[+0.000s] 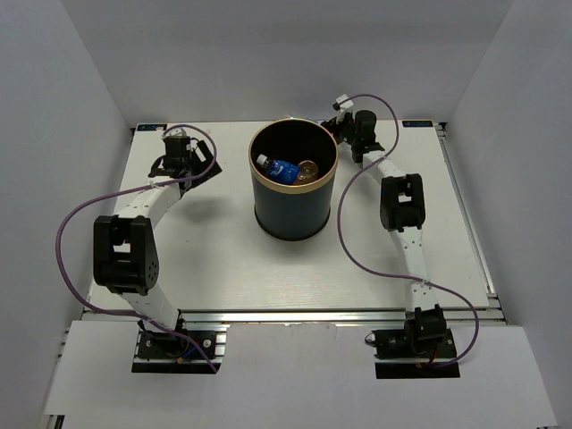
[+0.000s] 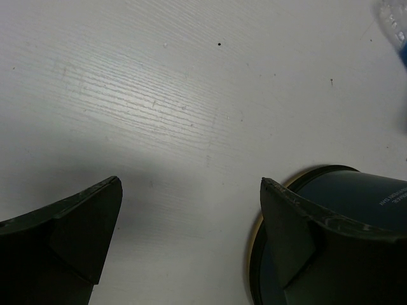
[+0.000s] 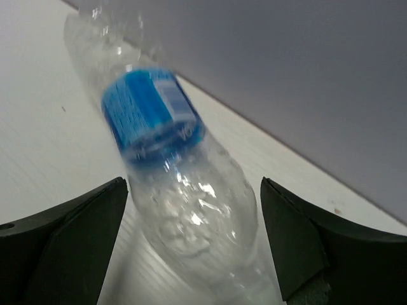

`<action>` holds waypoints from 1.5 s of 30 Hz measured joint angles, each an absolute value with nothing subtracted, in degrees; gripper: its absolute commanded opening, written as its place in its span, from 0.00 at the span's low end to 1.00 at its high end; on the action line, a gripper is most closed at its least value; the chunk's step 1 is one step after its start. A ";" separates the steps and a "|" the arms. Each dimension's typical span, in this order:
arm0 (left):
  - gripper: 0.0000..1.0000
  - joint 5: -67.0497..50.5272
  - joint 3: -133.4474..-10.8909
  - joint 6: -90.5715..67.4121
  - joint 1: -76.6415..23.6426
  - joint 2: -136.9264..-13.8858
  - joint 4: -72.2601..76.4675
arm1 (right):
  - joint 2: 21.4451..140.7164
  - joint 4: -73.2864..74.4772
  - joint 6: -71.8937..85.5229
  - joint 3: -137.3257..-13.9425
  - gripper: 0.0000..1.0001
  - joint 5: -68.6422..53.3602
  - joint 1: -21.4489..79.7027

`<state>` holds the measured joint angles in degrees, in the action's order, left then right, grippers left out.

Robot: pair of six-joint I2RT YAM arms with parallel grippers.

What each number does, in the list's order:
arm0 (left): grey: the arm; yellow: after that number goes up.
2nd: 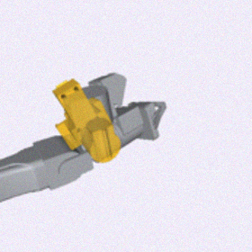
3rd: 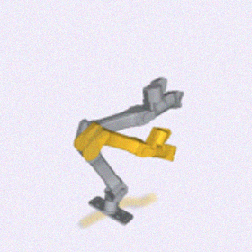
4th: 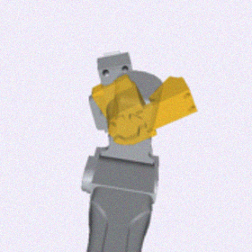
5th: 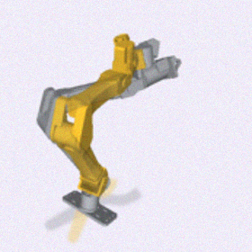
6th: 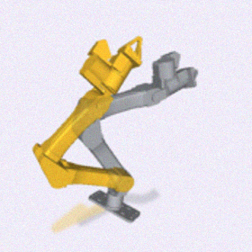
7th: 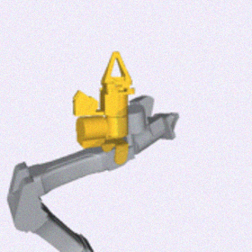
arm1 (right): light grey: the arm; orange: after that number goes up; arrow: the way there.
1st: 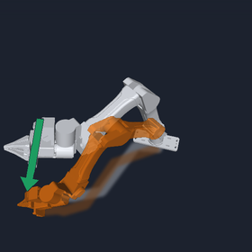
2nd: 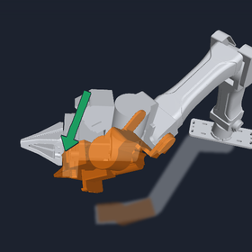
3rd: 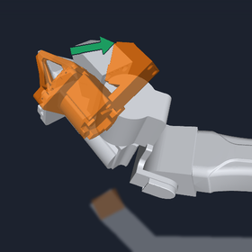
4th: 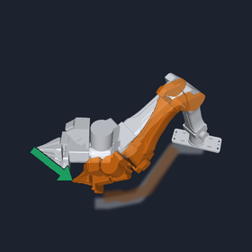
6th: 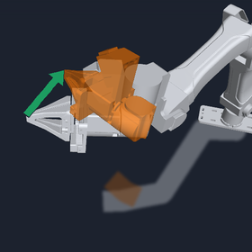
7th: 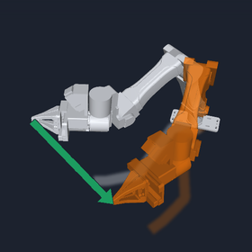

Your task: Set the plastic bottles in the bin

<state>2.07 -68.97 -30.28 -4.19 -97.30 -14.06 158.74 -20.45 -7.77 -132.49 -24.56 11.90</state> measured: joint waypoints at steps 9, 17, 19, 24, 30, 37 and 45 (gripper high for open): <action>0.98 2.07 -68.97 -30.48 -4.19 -96.86 -14.76 | 155.35 -10.70 -22.31 -128.09 0.89 -24.36 10.57; 0.98 2.00 -68.99 -30.74 -4.23 -96.86 -15.03 | 153.27 -10.66 -26.44 -126.43 0.38 -23.00 11.75; 0.98 2.00 -69.06 -30.76 -4.23 -96.86 -15.14 | 153.18 -10.90 -26.46 -126.15 0.31 -22.96 11.88; 0.98 2.02 -69.08 -30.74 -4.23 -96.86 -15.49 | 152.18 -12.05 -25.89 -124.25 0.10 -23.07 12.27; 0.98 2.02 -69.04 -30.74 -4.23 -96.36 -15.64 | 144.75 -12.84 -22.11 -114.98 0.04 -23.73 12.27; 0.98 2.09 -66.04 -30.72 -4.23 -89.86 -15.35 | 121.99 -14.90 -17.34 -101.34 0.03 -23.55 12.27; 0.98 -0.23 -63.57 -29.85 -4.23 -84.64 -11.97 | 101.43 -13.41 -15.31 -99.46 0.03 -31.24 12.29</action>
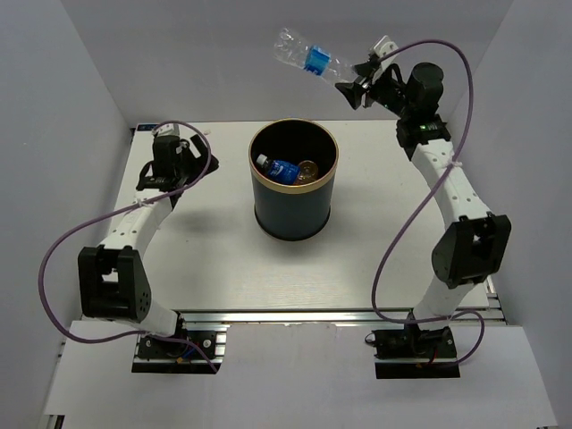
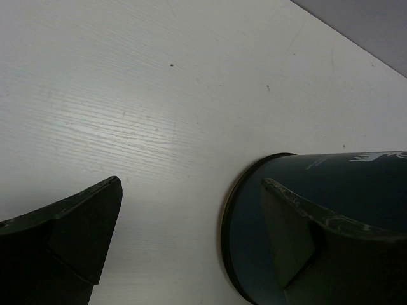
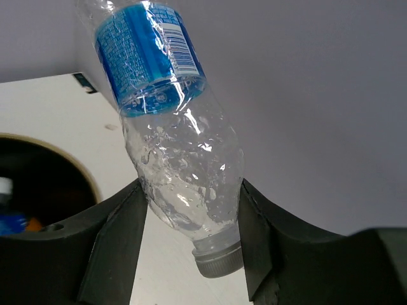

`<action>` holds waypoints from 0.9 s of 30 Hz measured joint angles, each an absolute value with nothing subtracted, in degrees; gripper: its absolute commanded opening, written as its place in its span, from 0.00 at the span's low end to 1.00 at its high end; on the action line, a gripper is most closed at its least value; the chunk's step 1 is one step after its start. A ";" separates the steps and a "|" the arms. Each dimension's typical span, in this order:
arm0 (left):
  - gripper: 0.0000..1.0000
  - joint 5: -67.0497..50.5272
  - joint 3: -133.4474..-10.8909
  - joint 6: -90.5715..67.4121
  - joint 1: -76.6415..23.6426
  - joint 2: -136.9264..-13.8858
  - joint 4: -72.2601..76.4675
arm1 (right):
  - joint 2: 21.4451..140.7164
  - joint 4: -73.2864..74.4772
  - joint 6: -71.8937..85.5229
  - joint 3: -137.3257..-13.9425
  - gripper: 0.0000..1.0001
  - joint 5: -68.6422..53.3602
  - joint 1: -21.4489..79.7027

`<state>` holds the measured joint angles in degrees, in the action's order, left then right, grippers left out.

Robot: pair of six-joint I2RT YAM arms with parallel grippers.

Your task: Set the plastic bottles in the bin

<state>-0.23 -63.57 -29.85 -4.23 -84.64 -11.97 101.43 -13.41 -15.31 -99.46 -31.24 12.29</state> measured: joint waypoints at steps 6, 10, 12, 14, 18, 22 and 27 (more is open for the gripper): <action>0.98 -6.81 -70.35 -28.49 -4.25 -93.51 -9.82 | 93.62 -4.54 -18.87 -94.41 0.07 -43.97 12.62; 0.98 -11.35 -72.34 -28.51 -4.25 -98.17 -6.87 | 89.17 3.07 -24.82 -86.96 0.07 -48.86 13.91; 0.98 -13.74 -72.86 -28.56 -4.25 -99.46 -5.91 | 88.16 6.35 -28.08 -85.30 0.08 -47.31 15.05; 0.98 -16.08 -74.61 -28.77 -4.23 -100.90 -5.30 | 87.61 9.37 -31.62 -84.93 0.10 -44.71 16.12; 0.98 -19.68 -77.56 -29.61 -4.23 -102.72 -2.96 | 86.76 15.49 -38.17 -86.35 0.15 -40.47 17.30; 0.98 -21.74 -77.76 -30.30 -4.25 -102.89 -1.72 | 86.74 19.99 -46.11 -90.50 0.15 -35.00 19.90; 0.98 -21.96 -77.76 -30.20 -4.25 -102.89 -1.72 | 87.44 20.27 -60.16 -91.22 0.10 -16.14 29.63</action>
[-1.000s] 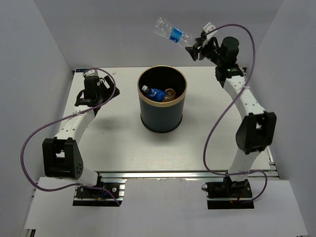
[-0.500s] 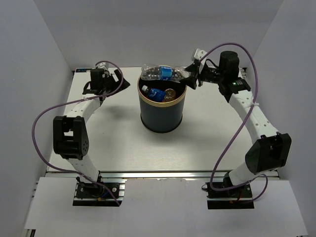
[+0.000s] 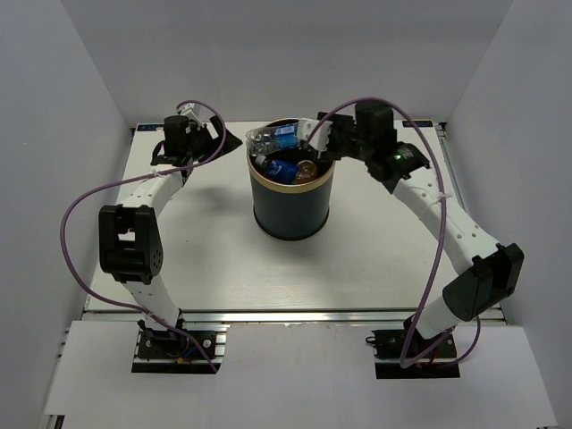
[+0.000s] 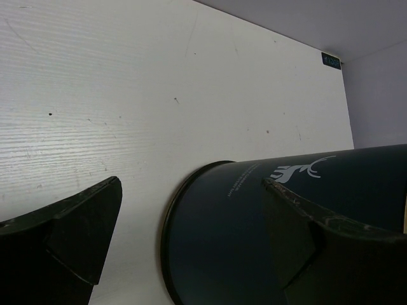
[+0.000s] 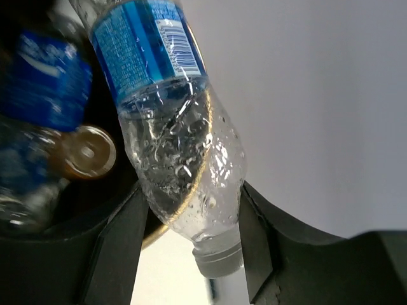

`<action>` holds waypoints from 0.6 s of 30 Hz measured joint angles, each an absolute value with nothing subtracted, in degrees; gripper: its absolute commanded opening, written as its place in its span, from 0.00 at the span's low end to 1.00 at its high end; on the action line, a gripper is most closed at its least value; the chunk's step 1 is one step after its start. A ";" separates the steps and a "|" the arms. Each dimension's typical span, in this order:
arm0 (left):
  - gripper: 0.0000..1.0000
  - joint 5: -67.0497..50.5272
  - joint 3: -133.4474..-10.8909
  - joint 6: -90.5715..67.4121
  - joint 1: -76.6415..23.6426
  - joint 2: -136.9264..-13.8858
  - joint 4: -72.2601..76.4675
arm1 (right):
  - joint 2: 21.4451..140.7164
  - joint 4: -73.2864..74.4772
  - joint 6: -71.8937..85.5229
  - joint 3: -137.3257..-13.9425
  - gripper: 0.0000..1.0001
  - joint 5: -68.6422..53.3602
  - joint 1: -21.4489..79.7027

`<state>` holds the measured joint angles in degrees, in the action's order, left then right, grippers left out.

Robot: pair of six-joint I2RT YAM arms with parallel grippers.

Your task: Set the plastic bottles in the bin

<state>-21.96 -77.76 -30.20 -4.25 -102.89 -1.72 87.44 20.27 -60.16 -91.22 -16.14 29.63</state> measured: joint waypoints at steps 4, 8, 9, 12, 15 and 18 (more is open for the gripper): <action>0.98 -21.96 -77.76 -29.87 -4.25 -102.89 -1.72 | 90.32 17.39 -69.14 -91.74 0.08 -0.62 34.65; 0.98 -22.06 -78.46 -29.74 -4.25 -103.61 -1.69 | 93.03 14.11 -75.57 -91.70 0.08 8.64 36.73; 0.98 -22.09 -78.72 -29.67 -4.23 -103.98 -1.67 | 93.43 13.23 -76.93 -91.48 0.08 10.33 37.12; 0.98 -22.15 -78.91 -29.52 -4.25 -104.88 -1.72 | 94.04 11.20 -80.27 -91.00 0.08 14.00 38.61; 0.98 -22.24 -79.15 -29.39 -4.25 -105.91 -1.74 | 94.08 10.33 -82.89 -91.07 0.08 15.53 40.05; 0.98 -22.35 -80.07 -29.36 -4.25 -107.33 -1.83 | 94.02 10.52 -83.90 -91.44 0.08 15.22 40.62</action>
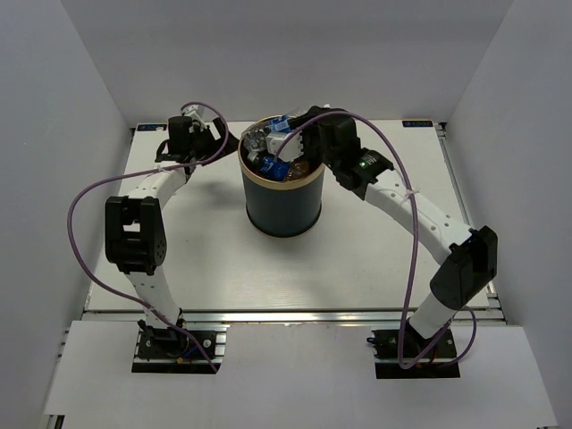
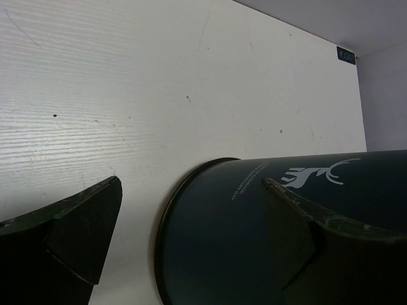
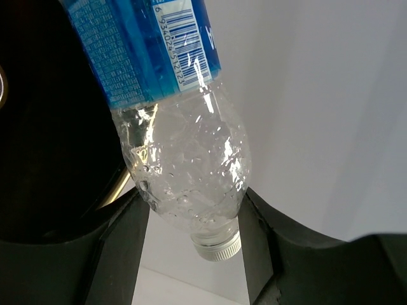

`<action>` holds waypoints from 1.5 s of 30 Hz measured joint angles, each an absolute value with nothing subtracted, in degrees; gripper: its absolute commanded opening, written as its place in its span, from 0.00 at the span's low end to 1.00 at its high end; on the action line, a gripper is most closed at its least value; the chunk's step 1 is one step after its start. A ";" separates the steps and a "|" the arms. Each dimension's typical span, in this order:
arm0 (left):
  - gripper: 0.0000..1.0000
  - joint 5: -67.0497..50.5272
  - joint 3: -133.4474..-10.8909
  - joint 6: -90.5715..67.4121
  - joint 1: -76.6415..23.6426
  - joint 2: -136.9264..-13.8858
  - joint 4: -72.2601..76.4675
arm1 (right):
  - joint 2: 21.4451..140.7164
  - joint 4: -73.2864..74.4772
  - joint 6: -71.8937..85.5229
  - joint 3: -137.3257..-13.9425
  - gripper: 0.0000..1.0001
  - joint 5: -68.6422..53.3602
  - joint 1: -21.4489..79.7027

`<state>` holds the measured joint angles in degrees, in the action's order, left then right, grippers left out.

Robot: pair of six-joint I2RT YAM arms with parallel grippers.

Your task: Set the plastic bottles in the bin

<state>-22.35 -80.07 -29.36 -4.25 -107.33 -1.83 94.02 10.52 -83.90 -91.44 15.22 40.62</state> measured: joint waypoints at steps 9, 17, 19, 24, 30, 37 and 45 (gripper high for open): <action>0.98 -23.24 -80.79 -29.65 -4.25 -108.49 -1.54 | 89.60 14.72 -87.48 -91.48 0.17 8.91 41.25; 0.98 -24.03 -82.54 -30.06 -4.25 -109.45 -1.26 | 90.98 10.81 -92.36 -91.33 0.21 14.04 42.41; 0.98 -24.05 -82.54 -30.06 -4.23 -109.58 -1.30 | 92.07 10.48 -93.12 -91.33 0.22 16.05 42.41; 0.98 -24.03 -82.54 -30.04 -4.25 -109.84 -1.32 | 92.03 10.35 -93.76 -90.45 0.28 17.23 42.24; 0.98 -24.05 -82.54 -30.09 -4.25 -110.19 -1.32 | 89.27 10.41 -98.48 -87.61 0.54 17.63 42.24; 0.98 -24.05 -82.54 -30.28 -4.25 -110.19 -1.30 | 89.30 10.13 -100.71 -87.59 0.79 18.09 42.24; 0.98 -24.05 -82.56 -30.28 -4.25 -110.19 -1.34 | 89.27 10.07 -99.96 -87.61 0.89 15.84 42.24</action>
